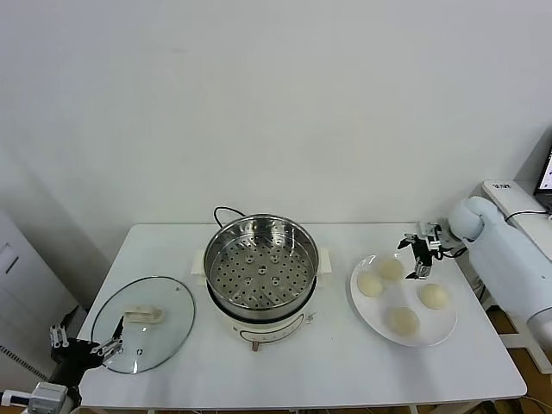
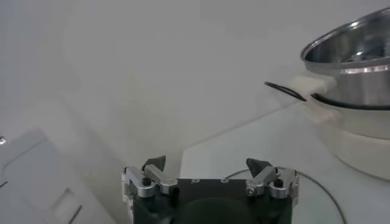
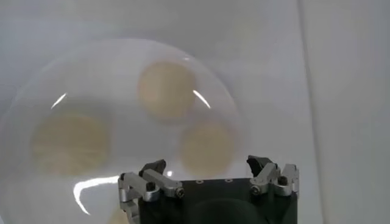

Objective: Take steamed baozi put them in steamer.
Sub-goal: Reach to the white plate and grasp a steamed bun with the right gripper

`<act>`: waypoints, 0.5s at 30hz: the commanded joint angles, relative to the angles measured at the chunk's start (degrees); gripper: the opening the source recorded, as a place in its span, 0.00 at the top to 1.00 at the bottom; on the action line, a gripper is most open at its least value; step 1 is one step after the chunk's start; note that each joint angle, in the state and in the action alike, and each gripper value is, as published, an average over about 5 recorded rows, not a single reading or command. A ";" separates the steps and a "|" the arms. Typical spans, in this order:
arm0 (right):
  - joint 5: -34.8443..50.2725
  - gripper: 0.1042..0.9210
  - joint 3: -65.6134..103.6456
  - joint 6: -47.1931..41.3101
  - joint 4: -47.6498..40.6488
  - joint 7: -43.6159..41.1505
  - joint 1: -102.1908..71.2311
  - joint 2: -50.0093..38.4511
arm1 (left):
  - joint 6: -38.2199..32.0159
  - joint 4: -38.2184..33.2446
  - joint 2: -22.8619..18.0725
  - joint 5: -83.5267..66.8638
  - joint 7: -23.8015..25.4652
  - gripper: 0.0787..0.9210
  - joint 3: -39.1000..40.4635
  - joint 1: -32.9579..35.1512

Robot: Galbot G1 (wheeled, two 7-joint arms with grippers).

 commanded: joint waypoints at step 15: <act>-8.72 0.14 1.74 1.20 -8.38 4.25 0.56 6.67 | -0.46 -0.87 -0.03 -0.01 -0.03 0.12 -0.76 1.28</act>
